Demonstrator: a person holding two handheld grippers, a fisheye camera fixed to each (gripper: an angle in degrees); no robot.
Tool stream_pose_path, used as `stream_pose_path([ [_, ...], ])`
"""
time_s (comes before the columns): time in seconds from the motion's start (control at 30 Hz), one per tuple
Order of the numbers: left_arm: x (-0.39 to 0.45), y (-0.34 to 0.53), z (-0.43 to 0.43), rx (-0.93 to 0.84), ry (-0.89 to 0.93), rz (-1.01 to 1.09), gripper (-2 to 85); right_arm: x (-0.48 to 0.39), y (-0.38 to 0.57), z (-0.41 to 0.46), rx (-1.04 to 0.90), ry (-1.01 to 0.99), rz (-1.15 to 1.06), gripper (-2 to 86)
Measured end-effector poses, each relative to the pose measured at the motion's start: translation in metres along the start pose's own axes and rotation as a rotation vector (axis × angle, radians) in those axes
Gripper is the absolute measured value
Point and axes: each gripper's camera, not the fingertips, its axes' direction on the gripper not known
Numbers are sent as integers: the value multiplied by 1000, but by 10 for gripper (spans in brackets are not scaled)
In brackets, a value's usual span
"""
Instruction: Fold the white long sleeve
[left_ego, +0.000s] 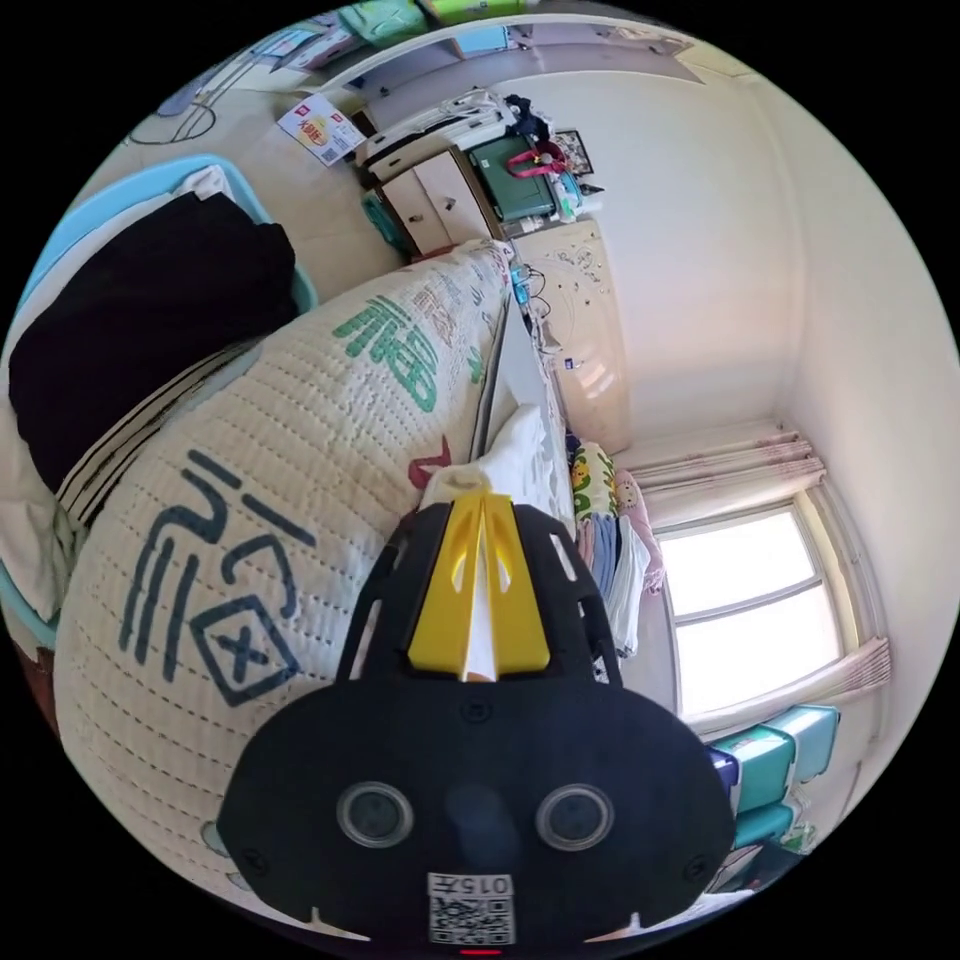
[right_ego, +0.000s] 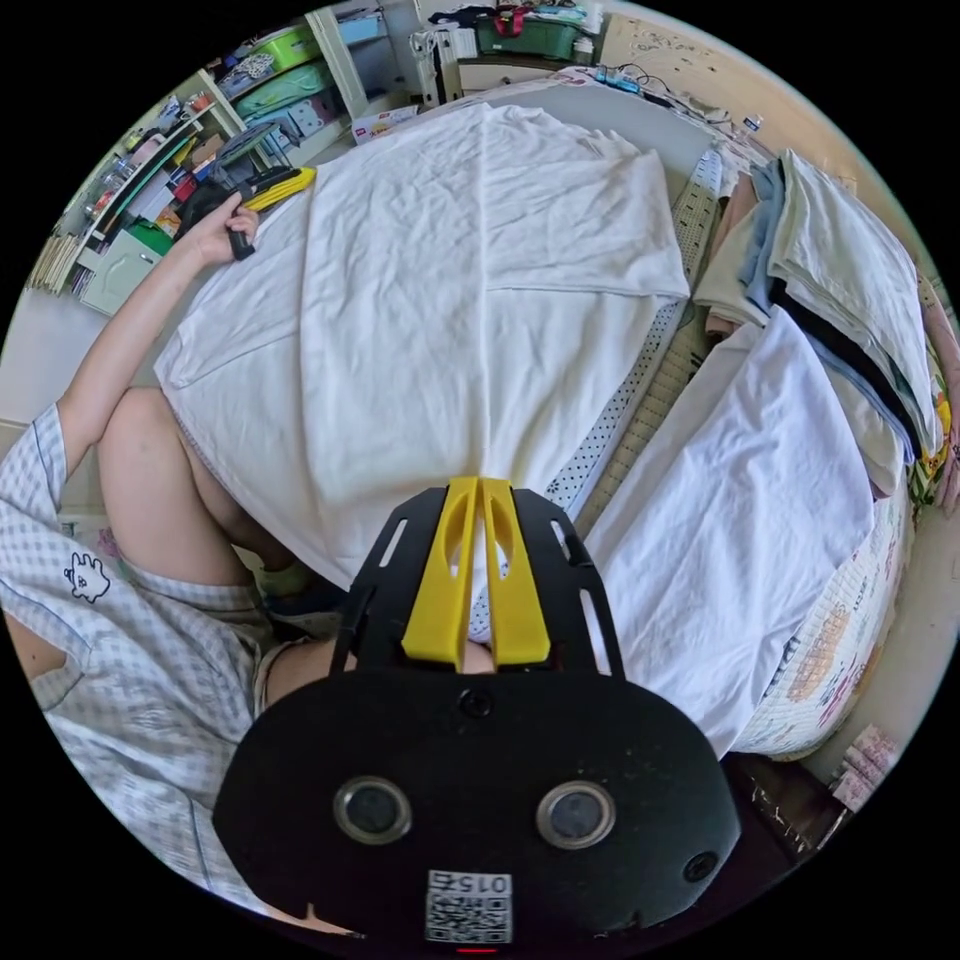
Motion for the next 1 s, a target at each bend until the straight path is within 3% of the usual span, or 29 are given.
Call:
stream_pose_path([
  [0.1,-5,3,-14,72,-38,-36,-9,0,4,9,-4,11,10,-1],
  [0.33,-6,13,-16,44,-28,-65,-8,-7,13,29,3,42,4,14],
  [0.43,10,22,-25,51,47,-23,-6,-5,25,34,38,44,26,41],
  [0.63,71,63,-54,47,98,233,13,0,62,36,185,57,65,50],
  [0.77,111,87,-56,-10,-18,449,28,5,75,47,214,18,57,49],
  [1.0,127,85,-22,-61,-149,476,49,79,60,39,437,-78,176,51],
])
